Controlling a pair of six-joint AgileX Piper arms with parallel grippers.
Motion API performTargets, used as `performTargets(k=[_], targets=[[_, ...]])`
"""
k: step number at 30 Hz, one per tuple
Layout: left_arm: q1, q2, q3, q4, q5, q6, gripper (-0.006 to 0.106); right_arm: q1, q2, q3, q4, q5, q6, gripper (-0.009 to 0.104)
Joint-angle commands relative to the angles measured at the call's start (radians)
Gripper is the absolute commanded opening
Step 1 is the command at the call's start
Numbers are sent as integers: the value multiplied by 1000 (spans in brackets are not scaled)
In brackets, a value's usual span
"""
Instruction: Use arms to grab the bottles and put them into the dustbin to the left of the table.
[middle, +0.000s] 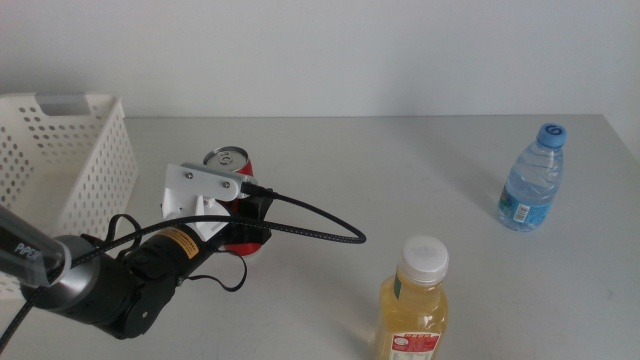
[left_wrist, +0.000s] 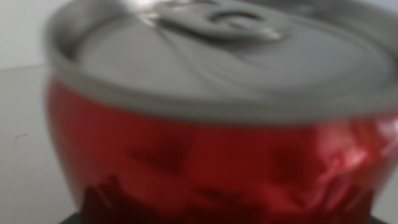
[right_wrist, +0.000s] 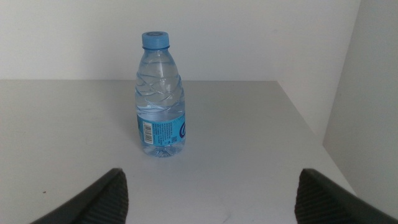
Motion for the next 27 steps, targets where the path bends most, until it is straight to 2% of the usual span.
performTargets(k=[1,5,9,14,21,24,26,27], targets=[[0,-50,-22,10,-76,-25,47,3,-21,-9,-5,-71,-9,75],[0,-104,-22,32,-6,-27,22,3,-21,-9,-5,-71,-9,75],[0,-209,-23,19,143,-25,10,3,-21,-9,-5,-71,-9,75],[-2,-361,-90,64,449,-37,8,3,-21,-9,-5,-71,-9,75],[26,-512,-360,175,1042,-130,8,3,-21,-9,-5,-71,-9,75],[69,-524,-511,162,1321,-72,8,3,-21,-9,-5,-71,-9,75],[118,-513,-620,109,1486,27,8,3,-21,-9,-5,-71,-9,75],[152,-502,-682,53,1569,100,8,3,-21,-9,-5,-71,-9,75]])
